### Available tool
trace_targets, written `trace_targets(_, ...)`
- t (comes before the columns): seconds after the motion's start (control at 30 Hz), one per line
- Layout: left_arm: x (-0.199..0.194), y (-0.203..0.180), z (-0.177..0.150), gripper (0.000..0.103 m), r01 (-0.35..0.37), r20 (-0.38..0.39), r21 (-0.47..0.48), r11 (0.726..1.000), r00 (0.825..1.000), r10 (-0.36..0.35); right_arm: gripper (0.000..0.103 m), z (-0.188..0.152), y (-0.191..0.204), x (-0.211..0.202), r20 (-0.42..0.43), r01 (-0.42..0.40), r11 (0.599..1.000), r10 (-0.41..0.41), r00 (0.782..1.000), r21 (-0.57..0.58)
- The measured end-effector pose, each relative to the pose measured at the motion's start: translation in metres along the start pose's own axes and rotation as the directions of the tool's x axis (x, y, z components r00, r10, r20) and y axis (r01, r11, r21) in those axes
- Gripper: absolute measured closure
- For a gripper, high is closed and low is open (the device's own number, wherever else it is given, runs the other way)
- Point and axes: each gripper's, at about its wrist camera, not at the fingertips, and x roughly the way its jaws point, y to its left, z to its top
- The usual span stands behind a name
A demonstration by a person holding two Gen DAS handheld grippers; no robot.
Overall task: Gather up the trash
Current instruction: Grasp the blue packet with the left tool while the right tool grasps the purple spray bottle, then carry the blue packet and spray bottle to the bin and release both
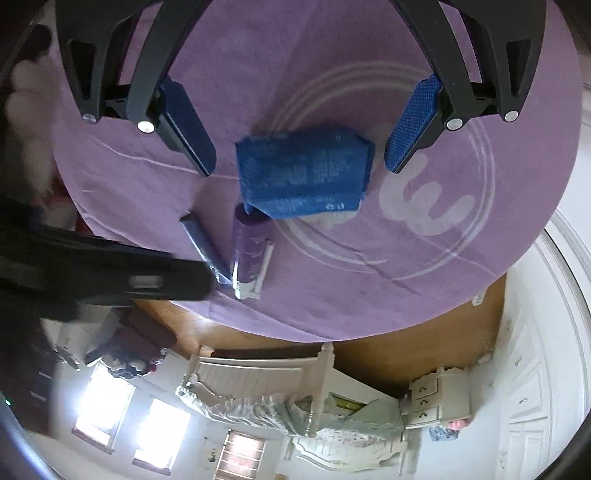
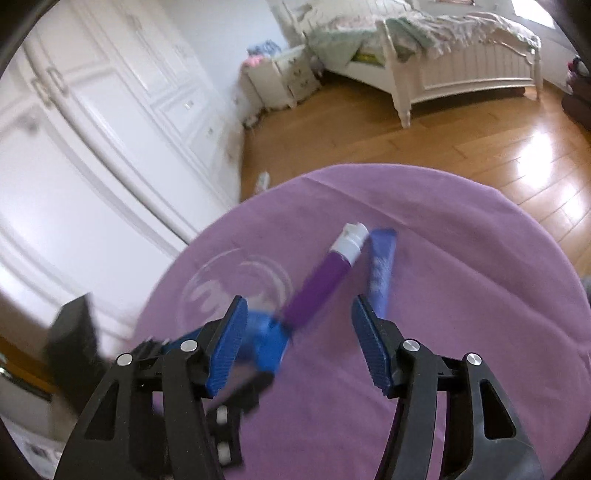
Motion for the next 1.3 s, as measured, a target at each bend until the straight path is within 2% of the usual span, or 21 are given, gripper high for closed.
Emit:
trace_targets(0.1,0.001,0.006,0.003,0.013,-0.004,0.007,-0.013,1.000,1.000,0.004,0.044,0.014,0.000,0.040,-0.064,0.082,0.997,-0.082,0.995,0.000)
trace_targets(0.17,0.001,0.008,0.003,0.019,-0.018,0.008,-0.015,1.000,1.000,0.018,0.044,0.019,0.003,0.062,-0.102,0.141,0.990,-0.142,0.985,-0.017)
trace_targets(0.2,0.001,0.008,0.004,0.027,-0.022,0.010,-0.014,1.000,1.000,0.022,0.046,0.021,0.005,0.068,-0.097,0.169,0.985,-0.172,0.980,-0.040)
trace_targets(0.33,-0.001,0.015,0.005,0.041,0.008,0.024,-0.043,0.999,1.000,-0.007,0.067,0.020,0.018,0.077,-0.090,0.251,0.957,-0.265,0.960,-0.146)
trace_targets(0.43,-0.003,0.021,0.004,0.047,0.076,0.032,-0.055,0.996,0.997,-0.075,0.074,0.012,0.020,0.074,-0.099,0.222,0.958,-0.243,0.965,-0.184)
trace_targets(0.5,-0.008,0.022,0.002,0.050,0.093,0.048,-0.042,0.995,0.995,-0.091,0.076,0.005,0.015,0.059,-0.095,0.156,0.976,-0.172,0.981,-0.153)
trace_targets(0.6,-0.028,0.017,-0.009,0.051,0.127,0.097,-0.022,0.992,0.987,-0.124,0.076,-0.011,0.005,0.005,0.003,0.061,0.993,-0.061,0.998,-0.099)
trace_targets(0.67,-0.045,0.008,-0.018,0.051,0.154,0.122,-0.010,0.988,0.981,-0.151,0.076,-0.028,-0.004,-0.035,0.062,-0.001,0.998,0.004,0.998,-0.057)
trace_targets(0.73,-0.058,-0.002,-0.025,0.051,0.176,0.144,0.005,0.984,0.974,-0.175,0.077,-0.045,-0.013,-0.071,0.127,-0.060,0.998,0.063,0.990,-0.024)
trace_targets(0.87,-0.094,-0.040,-0.042,0.051,0.261,0.201,0.057,0.964,0.942,-0.267,0.077,-0.093,-0.037,-0.145,0.257,-0.129,0.991,0.115,0.960,0.040)
trace_targets(1.03,-0.117,-0.097,-0.059,0.050,0.353,0.199,0.143,0.925,0.905,-0.376,0.077,-0.164,-0.078,-0.234,0.396,-0.110,0.986,0.052,0.917,0.126)
trace_targets(1.13,-0.124,-0.138,-0.070,0.050,0.398,0.172,0.200,0.895,0.885,-0.432,0.077,-0.204,-0.104,-0.282,0.455,-0.055,0.982,-0.035,0.890,0.183)
trace_targets(1.23,-0.123,-0.182,-0.078,0.050,0.456,0.132,0.250,0.854,0.858,-0.497,0.077,-0.239,-0.130,-0.324,0.494,-0.014,0.970,-0.111,0.862,0.242)
trace_targets(1.3,-0.120,-0.207,-0.085,0.050,0.481,0.104,0.276,0.832,0.846,-0.524,0.077,-0.264,-0.148,-0.352,0.521,0.023,0.960,-0.172,0.836,0.279)
